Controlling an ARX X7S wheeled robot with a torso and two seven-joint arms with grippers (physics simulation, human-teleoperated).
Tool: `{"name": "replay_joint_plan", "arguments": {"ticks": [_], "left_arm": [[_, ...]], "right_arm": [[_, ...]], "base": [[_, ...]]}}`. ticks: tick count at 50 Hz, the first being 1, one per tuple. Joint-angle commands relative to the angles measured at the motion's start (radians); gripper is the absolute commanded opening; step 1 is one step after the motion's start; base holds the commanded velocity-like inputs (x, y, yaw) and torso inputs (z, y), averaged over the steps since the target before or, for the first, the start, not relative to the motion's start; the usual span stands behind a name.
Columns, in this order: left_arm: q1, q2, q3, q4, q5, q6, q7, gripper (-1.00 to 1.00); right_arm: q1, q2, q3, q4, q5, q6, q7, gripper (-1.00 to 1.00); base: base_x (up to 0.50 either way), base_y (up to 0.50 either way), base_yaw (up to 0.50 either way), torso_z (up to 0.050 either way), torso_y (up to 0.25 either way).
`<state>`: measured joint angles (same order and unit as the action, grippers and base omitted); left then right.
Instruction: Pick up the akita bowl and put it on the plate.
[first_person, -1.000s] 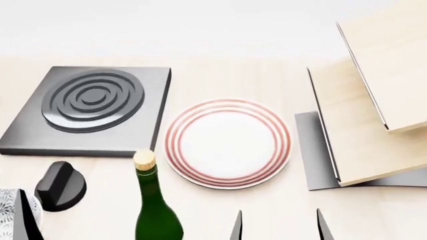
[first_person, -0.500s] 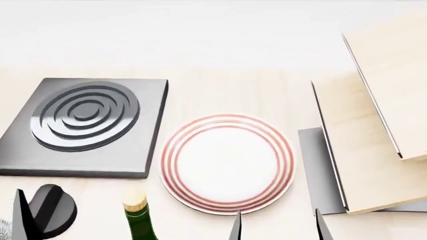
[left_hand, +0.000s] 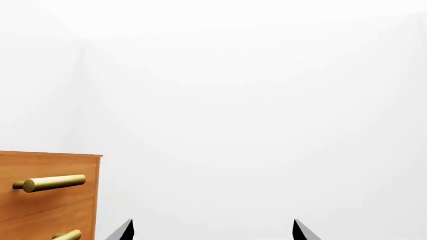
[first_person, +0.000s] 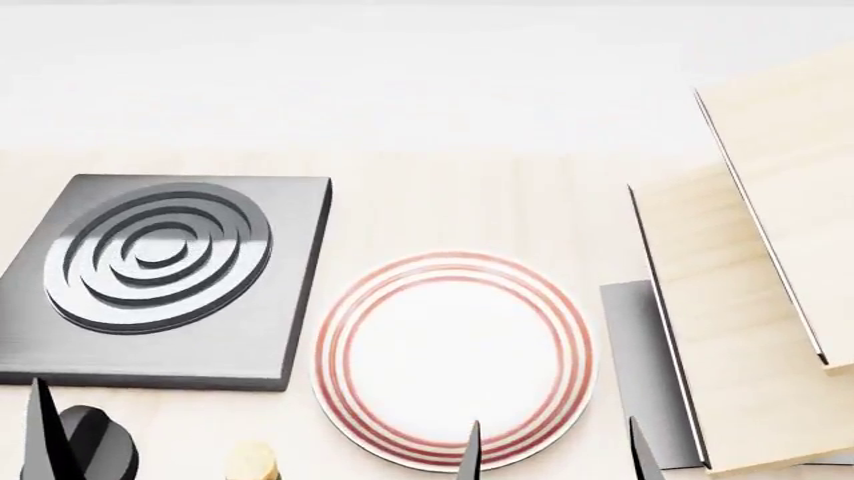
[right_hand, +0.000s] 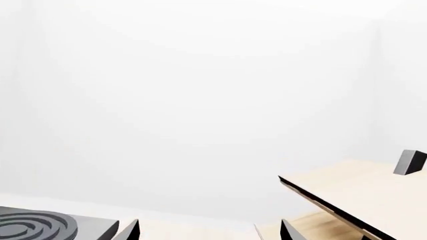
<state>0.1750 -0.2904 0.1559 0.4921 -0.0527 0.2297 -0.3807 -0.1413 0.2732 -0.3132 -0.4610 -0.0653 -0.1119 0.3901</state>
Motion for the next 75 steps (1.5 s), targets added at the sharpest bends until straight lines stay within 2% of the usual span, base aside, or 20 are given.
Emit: {"name": "replay_joint_plan", "arguments": {"ticks": [1,28,75], "left_arm": [[0.001,-0.005,0.002,0.0,-0.001,0.001,-0.005,1.0],[0.004,-0.023,-0.007,0.01,0.008,-0.019,-0.024,1.0],[0.075,-0.119,-0.276,0.171,-0.052,-0.202,-0.142,1.0]], "right_arm": [[0.003,0.003,-0.005,0.001,0.002,0.001,0.004,1.0],[0.012,0.012,-0.014,0.017,0.012,-0.015,0.014,1.0],[0.04,0.019,-0.042,0.064,0.023,-0.022,0.021,1.0]], "base": [[0.17,0.0,0.0,0.0,0.0],[0.08,0.0,0.0,0.0,0.0],[0.0,0.0,0.0,0.0,0.0]]}}
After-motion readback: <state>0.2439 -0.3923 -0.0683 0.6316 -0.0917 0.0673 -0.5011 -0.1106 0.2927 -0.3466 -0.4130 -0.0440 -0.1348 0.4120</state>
